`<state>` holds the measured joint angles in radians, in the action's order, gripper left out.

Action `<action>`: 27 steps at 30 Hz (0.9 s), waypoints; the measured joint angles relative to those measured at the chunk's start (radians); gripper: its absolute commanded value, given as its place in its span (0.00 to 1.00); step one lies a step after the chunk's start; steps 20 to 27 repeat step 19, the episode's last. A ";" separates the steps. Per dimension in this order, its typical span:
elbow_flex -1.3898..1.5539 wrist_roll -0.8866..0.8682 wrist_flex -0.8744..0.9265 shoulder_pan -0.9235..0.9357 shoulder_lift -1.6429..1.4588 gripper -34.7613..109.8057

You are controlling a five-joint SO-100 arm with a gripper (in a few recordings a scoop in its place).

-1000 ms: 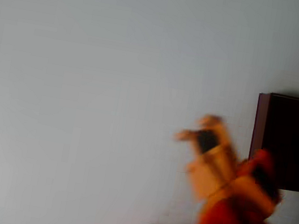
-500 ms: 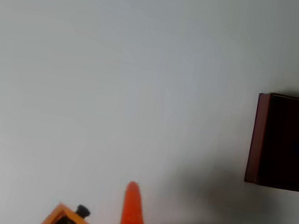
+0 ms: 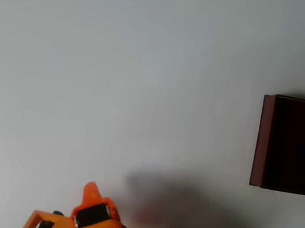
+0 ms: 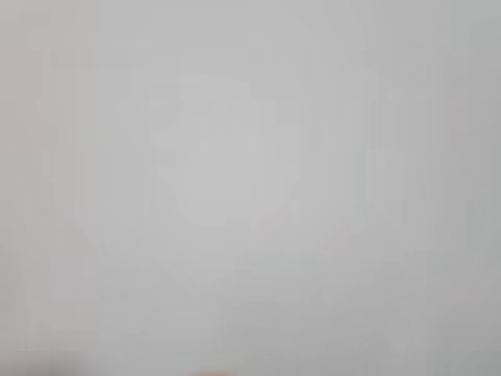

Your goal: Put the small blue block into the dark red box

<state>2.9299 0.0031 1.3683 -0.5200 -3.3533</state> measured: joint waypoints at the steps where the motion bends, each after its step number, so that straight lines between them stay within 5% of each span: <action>1: 0.023 0.000 -0.006 -0.006 0.005 0.24; 27: 0.069 -0.002 -0.029 -0.034 0.005 0.24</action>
